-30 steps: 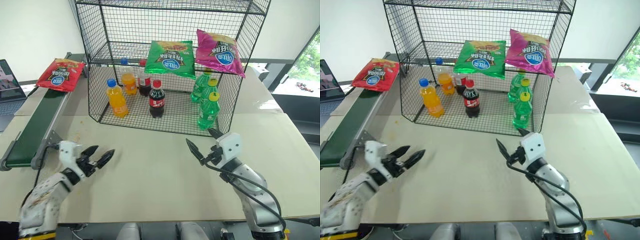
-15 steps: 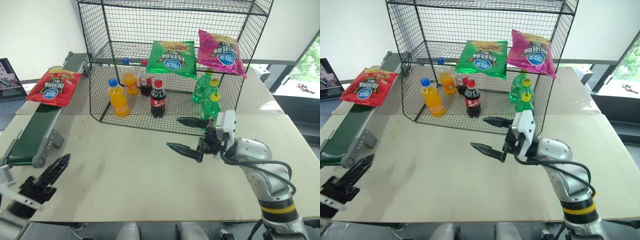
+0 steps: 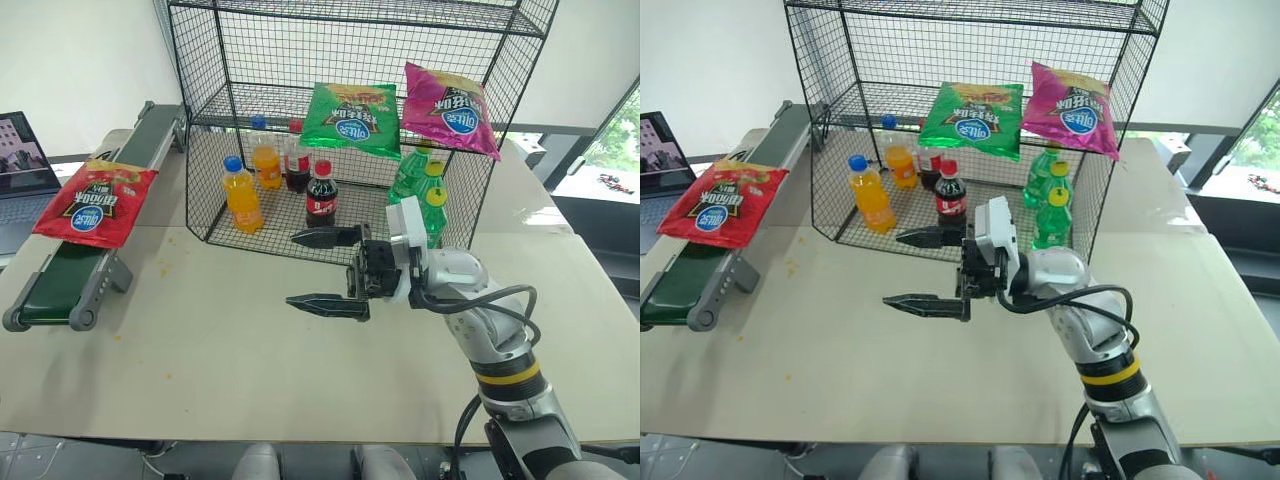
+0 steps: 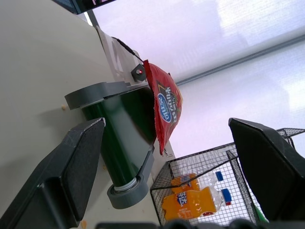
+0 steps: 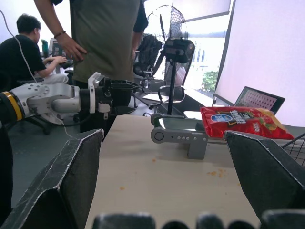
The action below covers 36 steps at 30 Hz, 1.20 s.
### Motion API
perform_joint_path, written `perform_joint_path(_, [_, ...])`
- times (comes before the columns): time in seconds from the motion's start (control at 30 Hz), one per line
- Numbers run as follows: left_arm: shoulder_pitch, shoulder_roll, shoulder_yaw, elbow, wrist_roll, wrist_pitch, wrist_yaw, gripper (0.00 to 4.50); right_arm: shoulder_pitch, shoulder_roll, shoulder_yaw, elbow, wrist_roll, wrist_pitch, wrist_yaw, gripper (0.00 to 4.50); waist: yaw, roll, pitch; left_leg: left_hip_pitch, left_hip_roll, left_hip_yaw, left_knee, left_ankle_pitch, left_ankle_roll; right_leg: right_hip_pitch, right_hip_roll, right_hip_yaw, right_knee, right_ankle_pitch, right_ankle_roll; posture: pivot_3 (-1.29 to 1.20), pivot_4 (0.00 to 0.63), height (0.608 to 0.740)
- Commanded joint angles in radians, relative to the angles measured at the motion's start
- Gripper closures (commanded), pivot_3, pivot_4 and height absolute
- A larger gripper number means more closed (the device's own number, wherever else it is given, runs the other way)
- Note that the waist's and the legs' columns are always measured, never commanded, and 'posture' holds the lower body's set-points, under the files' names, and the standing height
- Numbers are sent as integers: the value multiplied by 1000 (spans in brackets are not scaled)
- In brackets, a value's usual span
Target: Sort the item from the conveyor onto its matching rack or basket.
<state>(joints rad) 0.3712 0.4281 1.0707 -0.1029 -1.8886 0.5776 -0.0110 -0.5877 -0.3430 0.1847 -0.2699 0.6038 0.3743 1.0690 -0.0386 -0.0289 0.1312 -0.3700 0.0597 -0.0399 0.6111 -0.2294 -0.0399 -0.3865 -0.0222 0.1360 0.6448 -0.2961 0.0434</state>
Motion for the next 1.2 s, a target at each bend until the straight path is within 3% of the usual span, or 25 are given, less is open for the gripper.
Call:
perform_joint_path(0.03, [2, 24, -13, -1, -54, 32, 21, 50, -30, 2, -7, -7, 7, -3, 7, 0, -2, 0, 0, 0, 0, 0, 0, 0, 0, 0, 0, 0, 0, 0, 0, 0, 150, 740])
perform_joint_path(0.47, [-24, 82, -45, 49, -70, 85, 45, 50, -34, -2, -22, -48, 56, 33, 8, 0, -3, 1, 1, -1, 0, -7, -1, 0, -1, 0, 0, -9, 0, -1, -3, 0, 150, 740])
perform_joint_path(1.03, [-38, 110, -61, 66, 11, 110, -6, 50, -47, -9, -41, -47, 95, 50, 14, 0, -3, 3, 2, -2, 0, -10, -2, 1, -1, 0, 0, -12, 0, -1, -3, 0, 150, 740])
perform_joint_path(1.13, [-36, 100, -71, 47, 17, 117, -20, 1130, -52, -6, -44, -43, 94, 52, 7, 0, -3, 3, 2, -2, 0, -10, -2, 1, -1, 0, 0, -12, 0, -1, -4, 0, 150, 740])
perform_joint_path(1.17, [-36, 97, -72, 45, 18, 117, -20, 1686, -53, -5, -44, -41, 93, 51, 6, 0, -3, 3, 2, -2, 0, -10, -2, 1, -1, 0, 0, -12, 0, -2, -4, 0, 150, 740])
perform_joint_path(1.2, [-38, 96, -74, 44, 20, 117, -20, 1902, -54, -5, -43, -39, 91, 49, 6, 0, -3, 3, 2, -2, 0, -10, -2, 1, -1, 0, 0, -12, 0, -2, -4, 0, 150, 740])
